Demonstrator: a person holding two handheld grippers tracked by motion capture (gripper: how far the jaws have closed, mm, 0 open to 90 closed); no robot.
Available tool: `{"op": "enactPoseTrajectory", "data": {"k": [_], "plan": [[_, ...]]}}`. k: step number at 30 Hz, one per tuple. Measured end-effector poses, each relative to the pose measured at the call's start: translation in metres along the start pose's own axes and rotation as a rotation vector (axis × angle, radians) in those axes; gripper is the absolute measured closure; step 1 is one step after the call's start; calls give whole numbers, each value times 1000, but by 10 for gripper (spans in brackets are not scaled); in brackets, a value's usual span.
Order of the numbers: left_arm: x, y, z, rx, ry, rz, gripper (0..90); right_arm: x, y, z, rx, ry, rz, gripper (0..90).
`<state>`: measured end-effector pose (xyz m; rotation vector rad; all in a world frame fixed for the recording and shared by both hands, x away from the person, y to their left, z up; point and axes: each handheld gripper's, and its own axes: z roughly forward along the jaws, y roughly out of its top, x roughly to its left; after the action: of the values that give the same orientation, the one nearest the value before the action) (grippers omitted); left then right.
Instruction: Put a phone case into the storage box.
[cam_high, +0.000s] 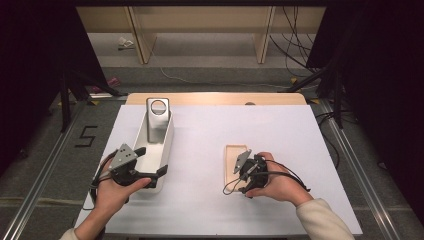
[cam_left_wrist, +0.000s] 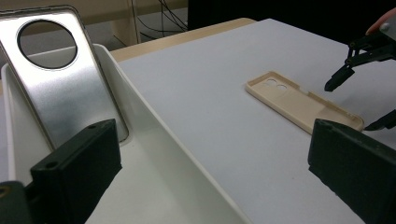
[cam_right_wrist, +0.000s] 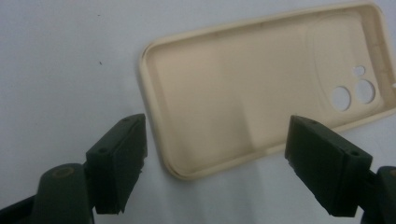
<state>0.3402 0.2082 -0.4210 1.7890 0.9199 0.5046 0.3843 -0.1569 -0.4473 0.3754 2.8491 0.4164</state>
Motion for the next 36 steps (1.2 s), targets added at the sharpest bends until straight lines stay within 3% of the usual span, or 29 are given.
{"op": "enactPoseTrajectory", "data": {"k": [7,8,10,19,29,36], "plan": [[0,0,1,1,-1,0,21,4,4,4,38,-4,-37,232],[0,0,1,1,-2,0,21,6,5,4,49,-5,-24,234],[0,0,1,1,-2,1,21,5,7,6,51,-4,-56,239],[-1,0,1,0,-5,1,21,10,14,12,95,-5,-99,298],[-1,0,2,3,-8,3,21,11,18,13,121,16,-122,399],[-1,0,2,3,-11,5,22,12,20,12,139,56,-149,530]]}}
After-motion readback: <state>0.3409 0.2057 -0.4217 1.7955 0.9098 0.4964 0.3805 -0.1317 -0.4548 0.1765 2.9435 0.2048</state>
